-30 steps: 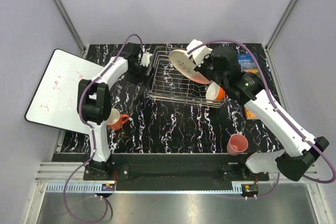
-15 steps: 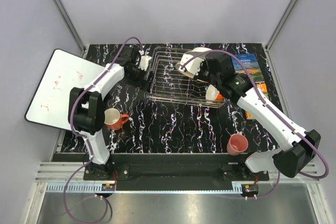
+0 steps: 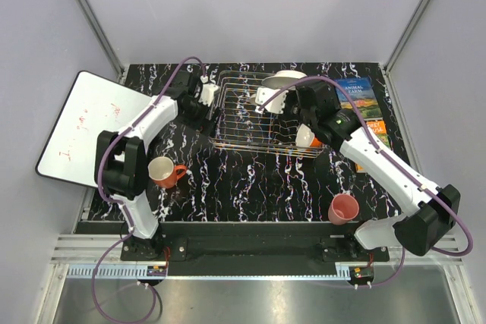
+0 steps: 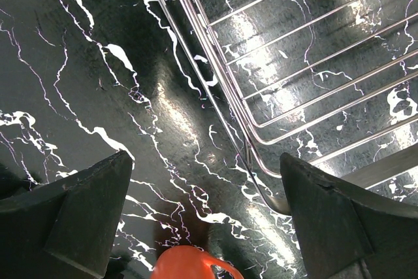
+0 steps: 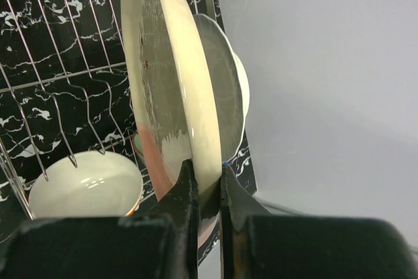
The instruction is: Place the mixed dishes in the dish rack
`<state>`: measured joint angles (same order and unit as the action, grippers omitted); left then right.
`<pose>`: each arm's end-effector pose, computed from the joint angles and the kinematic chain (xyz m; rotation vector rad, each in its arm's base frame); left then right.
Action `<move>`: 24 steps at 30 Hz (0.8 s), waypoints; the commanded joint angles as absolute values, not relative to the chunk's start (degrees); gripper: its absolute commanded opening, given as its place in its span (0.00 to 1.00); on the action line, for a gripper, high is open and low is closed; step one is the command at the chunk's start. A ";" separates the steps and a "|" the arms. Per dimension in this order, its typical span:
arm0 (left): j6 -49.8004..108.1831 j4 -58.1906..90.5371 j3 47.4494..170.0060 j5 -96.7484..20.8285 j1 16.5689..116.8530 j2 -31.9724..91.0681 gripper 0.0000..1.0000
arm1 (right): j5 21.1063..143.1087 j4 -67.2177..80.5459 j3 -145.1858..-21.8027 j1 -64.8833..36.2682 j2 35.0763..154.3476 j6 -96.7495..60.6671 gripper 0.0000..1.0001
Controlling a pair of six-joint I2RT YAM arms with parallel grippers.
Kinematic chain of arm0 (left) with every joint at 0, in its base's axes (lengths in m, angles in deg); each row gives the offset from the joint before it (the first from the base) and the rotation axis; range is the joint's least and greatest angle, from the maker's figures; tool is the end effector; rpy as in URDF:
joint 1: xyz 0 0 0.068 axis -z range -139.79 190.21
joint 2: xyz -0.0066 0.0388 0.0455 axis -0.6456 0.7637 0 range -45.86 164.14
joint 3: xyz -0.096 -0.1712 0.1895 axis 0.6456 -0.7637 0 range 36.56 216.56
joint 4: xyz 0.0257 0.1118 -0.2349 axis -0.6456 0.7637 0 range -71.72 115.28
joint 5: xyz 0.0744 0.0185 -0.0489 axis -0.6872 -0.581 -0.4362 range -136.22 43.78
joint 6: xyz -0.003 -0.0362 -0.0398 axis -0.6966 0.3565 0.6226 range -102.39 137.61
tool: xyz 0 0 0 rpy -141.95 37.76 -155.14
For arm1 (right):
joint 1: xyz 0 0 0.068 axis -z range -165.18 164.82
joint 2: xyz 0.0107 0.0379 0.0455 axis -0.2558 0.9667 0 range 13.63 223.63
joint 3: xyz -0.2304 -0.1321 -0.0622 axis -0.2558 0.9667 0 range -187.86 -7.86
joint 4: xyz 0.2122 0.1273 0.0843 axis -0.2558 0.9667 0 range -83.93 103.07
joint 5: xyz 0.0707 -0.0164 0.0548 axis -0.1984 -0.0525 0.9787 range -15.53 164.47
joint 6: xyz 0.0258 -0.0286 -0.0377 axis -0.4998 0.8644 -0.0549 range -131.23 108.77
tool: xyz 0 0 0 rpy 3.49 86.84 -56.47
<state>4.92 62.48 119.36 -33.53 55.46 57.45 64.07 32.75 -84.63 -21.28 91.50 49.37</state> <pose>0.3625 -0.1069 0.2425 0.7143 2.5933 -0.3124 0.2519 0.1757 0.3760 -1.4743 1.4636 -0.4500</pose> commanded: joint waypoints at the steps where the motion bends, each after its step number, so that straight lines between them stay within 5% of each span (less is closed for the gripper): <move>1: 1.62 65.21 117.33 -36.46 55.15 54.60 0.99 | 65.33 23.56 -85.56 -21.39 89.39 57.24 0.00; 24: -0.85 65.74 113.73 -36.03 55.15 51.52 0.99 | 66.99 20.57 -81.08 -20.69 92.12 56.72 0.00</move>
